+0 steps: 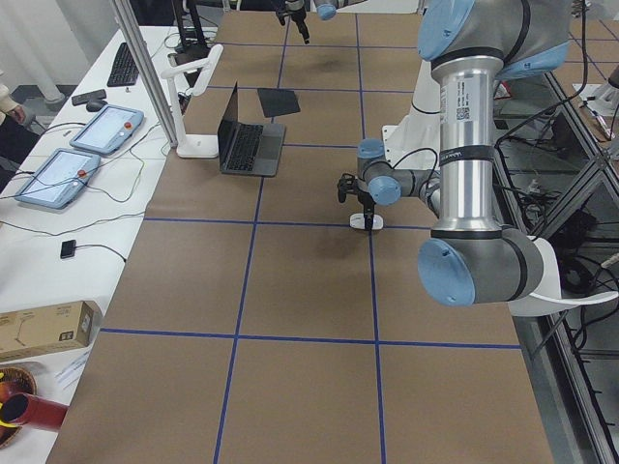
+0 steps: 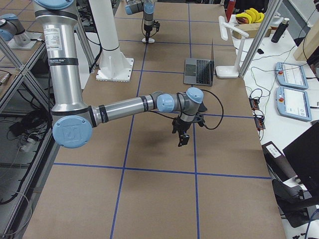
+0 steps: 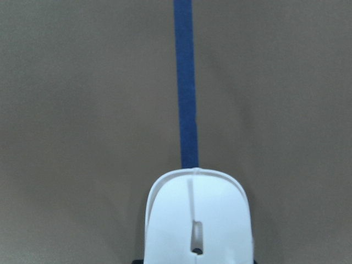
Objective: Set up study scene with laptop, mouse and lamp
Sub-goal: 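Grasp the white mouse with the left gripper and lift it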
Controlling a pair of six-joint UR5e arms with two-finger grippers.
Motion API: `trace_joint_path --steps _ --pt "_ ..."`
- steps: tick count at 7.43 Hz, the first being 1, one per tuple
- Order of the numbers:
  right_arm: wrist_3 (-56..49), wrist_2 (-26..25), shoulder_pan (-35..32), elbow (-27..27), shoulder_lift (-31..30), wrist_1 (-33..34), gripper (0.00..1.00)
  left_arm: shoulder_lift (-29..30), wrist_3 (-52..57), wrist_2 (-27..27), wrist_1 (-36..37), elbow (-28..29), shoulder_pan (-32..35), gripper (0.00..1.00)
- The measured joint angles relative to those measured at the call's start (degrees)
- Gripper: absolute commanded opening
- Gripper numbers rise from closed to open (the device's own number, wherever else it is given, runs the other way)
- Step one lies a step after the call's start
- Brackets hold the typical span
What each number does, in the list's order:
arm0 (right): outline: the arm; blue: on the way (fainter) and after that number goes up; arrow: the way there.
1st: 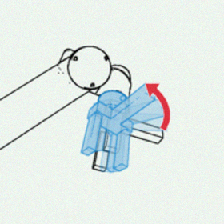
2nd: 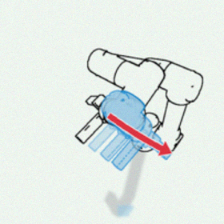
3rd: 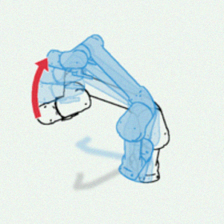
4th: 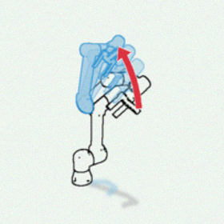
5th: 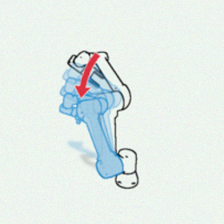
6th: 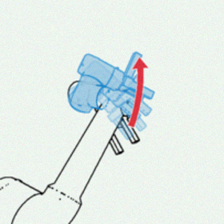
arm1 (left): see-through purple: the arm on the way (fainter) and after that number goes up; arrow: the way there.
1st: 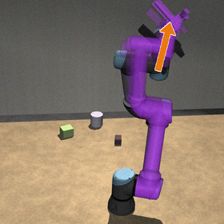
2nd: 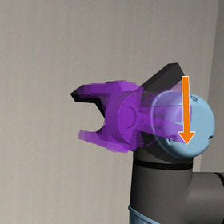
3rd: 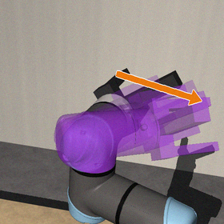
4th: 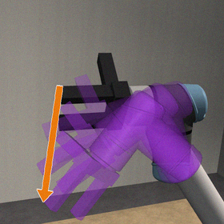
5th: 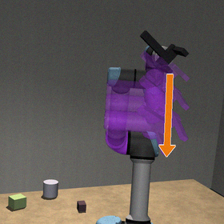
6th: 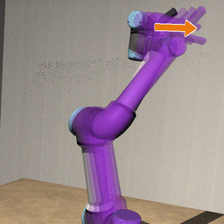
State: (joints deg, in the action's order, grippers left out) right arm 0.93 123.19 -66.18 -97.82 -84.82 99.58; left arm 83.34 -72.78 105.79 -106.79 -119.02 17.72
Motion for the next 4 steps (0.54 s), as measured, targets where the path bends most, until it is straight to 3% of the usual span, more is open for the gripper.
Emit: trace_joint_path --steps 4 --pt "-0.13 -0.33 -1.55 -0.22 -0.08 0.07 1.0 6.07 -0.87 -0.06 0.18 -2.9 2.96 0.0"
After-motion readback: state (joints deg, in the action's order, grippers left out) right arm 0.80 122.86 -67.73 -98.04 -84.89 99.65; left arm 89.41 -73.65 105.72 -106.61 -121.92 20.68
